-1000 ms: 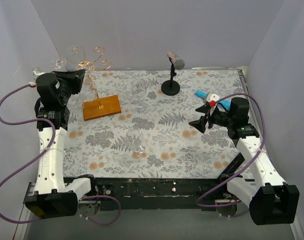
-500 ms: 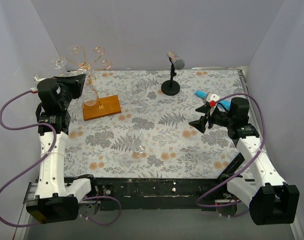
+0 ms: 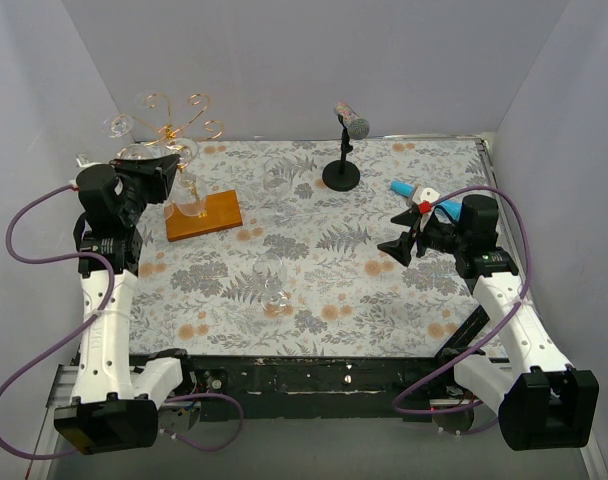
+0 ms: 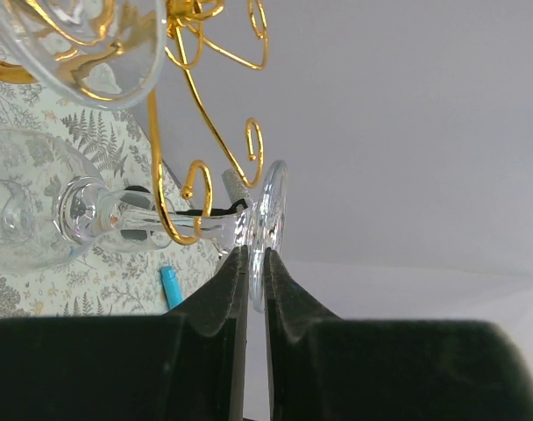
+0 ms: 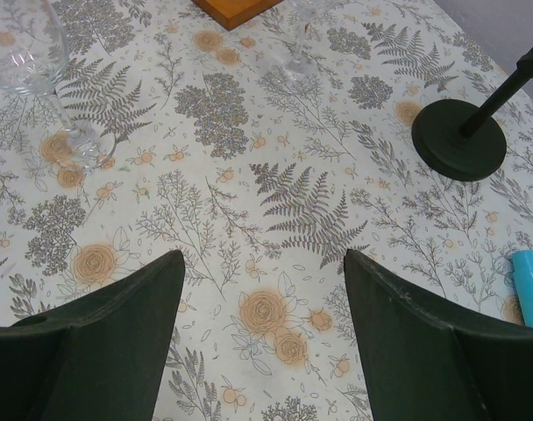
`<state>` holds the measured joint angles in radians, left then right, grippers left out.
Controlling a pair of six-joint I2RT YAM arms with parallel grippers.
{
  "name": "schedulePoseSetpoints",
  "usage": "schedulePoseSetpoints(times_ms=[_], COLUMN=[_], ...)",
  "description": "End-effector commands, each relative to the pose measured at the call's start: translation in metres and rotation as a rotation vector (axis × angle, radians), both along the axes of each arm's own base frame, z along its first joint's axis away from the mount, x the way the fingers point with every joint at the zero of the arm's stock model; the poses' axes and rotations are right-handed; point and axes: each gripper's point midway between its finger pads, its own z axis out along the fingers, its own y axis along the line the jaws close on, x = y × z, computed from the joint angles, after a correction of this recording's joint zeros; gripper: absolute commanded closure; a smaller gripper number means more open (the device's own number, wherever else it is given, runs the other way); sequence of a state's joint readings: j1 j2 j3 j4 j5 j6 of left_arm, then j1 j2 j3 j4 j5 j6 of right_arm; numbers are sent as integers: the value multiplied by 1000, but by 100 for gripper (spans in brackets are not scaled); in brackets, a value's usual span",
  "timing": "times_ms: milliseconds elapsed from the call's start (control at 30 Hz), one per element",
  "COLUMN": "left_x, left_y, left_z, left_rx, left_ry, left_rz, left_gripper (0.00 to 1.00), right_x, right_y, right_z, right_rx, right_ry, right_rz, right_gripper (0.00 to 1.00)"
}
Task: Place the wine glass upside down on the wine glass rack
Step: Turn the wine glass upside down at the wine rack.
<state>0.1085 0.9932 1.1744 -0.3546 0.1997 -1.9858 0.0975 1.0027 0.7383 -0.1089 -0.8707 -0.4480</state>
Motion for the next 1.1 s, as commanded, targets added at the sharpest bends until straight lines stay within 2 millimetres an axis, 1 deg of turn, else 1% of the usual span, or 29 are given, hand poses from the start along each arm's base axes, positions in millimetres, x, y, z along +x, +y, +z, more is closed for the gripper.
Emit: schedulePoseSetpoints(times_ms=[0,267,333,400,433,600,667,767,900,1000,1067], left_x=[-7,5,8,10,10,12,13,12,10,9,9], left_y=[-11,-12,-11,-11,-10,-11,-10,-11,-12,-12,-12], left_z=[19,15,11,7,6,4,4,4,6,4,3], left_rx=[-20,-13,-12,-10,-11,-6,-6,-4,-3,-6,-8], left_ry=[-77,-65,-54,-47,-44,-39,-39,-40,-48,-43,-42], left_rz=[-57,-73,-68,-70,-69,-72,-71,-72,-76,-78,-80], left_gripper=[100,100,99,94,90,79,77,71,68,65,60], right_x=[2,1,1,2,1,2,2,1,2,2,2], right_y=[0,0,0,-1,0,-1,-1,-1,-1,-1,-1], right_z=[23,24,23,23,24,23,24,23,23,23,24], right_rx=[8,7,6,5,5,3,2,1,0,0,-1], right_ry=[-74,-78,-77,-78,-81,-81,-82,-84,-85,-83,-88], right_rz=[8,7,5,3,5,2,3,3,2,2,1], right_gripper=[19,19,19,19,19,19,19,19,19,19,19])
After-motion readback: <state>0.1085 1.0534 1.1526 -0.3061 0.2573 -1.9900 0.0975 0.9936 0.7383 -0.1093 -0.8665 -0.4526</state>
